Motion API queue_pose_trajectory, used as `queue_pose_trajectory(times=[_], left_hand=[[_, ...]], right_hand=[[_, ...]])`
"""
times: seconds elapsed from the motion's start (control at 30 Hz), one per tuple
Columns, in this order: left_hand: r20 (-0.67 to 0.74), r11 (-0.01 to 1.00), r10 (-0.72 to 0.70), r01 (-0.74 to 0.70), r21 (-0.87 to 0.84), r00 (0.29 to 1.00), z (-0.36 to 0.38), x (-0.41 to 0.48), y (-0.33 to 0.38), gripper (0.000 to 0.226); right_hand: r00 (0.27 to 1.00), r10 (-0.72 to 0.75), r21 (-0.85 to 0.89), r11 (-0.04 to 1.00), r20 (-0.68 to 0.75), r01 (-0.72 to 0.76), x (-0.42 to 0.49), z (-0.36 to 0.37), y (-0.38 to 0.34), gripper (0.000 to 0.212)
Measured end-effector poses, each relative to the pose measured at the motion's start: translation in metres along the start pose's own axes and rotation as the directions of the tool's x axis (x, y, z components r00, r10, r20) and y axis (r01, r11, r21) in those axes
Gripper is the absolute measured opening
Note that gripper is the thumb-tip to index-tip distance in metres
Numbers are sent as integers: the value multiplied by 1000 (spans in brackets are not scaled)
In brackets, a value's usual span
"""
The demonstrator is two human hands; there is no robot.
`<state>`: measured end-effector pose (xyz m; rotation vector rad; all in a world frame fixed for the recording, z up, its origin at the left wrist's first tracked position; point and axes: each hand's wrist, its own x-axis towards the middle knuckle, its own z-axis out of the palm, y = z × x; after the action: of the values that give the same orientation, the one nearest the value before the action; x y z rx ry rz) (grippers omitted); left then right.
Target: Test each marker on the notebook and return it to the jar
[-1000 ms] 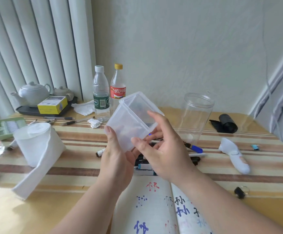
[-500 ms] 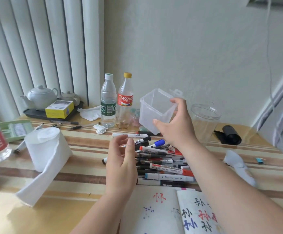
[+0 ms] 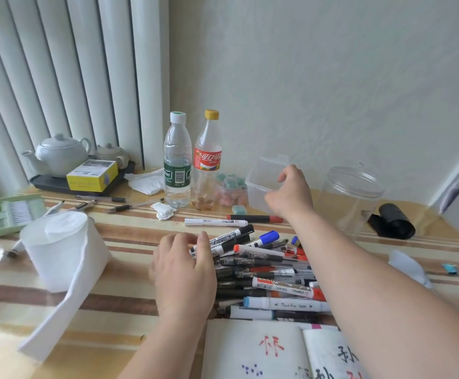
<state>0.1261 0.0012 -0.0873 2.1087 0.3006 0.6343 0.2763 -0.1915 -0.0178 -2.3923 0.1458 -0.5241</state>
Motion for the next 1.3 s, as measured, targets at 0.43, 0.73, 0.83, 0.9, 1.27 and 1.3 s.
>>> queue_pose_trajectory(times=[0.43, 0.73, 0.83, 0.9, 1.27, 1.3], left_hand=[[108, 912, 10, 35, -410, 994, -1, -1, 3, 51], [63, 898, -90, 108, -427, 994, -4, -1, 7, 38], [56, 907, -78, 95, -410, 995, -3, -1, 6, 39], [50, 913, -68, 83, -400, 996, -2, -1, 6, 38], [-47, 925, 343, -347, -157, 938, -11, -16, 28, 6], [-24, 895, 416, -414, -167, 909, -16, -22, 35, 7]], right_hand=[[897, 39, -82, 997, 440, -3, -4, -34, -3, 28], [920, 78, -137, 990, 384, -27, -12, -26, -5, 71], [939, 68, -180, 984, 336, -7, -18, -34, -13, 80], [948, 60, -229, 973, 311, 13, -27, -43, -18, 83], [899, -65, -77, 991, 433, 109, -159, -132, 59, 23], [912, -44, -85, 993, 408, 87, -165, -133, 70, 21]])
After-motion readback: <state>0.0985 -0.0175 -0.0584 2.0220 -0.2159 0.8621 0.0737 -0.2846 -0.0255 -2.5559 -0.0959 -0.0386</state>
